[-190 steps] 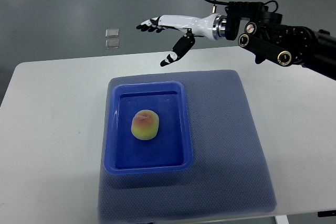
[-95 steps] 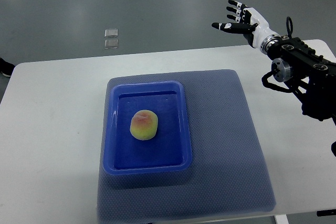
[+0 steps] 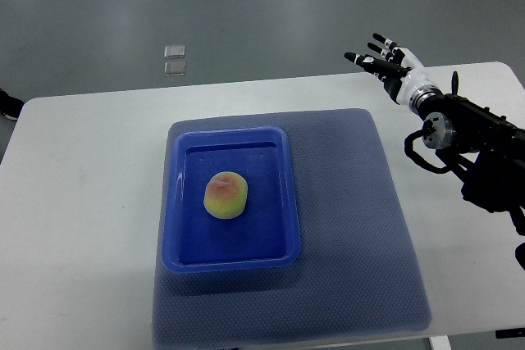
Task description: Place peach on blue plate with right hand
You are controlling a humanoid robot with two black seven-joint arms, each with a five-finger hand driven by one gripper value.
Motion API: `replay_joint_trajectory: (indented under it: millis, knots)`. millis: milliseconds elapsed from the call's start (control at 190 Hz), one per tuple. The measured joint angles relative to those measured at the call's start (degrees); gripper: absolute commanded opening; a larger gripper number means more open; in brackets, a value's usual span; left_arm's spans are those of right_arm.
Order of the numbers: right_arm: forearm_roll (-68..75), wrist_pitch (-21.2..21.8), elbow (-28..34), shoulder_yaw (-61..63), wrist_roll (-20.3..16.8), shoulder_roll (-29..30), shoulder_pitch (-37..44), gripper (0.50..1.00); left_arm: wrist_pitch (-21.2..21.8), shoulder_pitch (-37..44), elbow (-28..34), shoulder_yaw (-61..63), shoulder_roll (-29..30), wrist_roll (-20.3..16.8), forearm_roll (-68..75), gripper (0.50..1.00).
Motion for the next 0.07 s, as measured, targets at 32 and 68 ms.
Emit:
replay_joint_trajectory:
  millis: [32,68]
  knots:
    - [0.01,0.08,-0.02,0.0,0.01,0.01,0.0,0.93,-0.01,0.0,-0.02,-0.01,0.0,0.0,0.0,1.0]
    - [0.01,0.2,-0.02,0.0,0.01,0.02,0.0,0.93,-0.03,0.0,-0.05,-0.03,0.0,0.0,0.0,1.0]
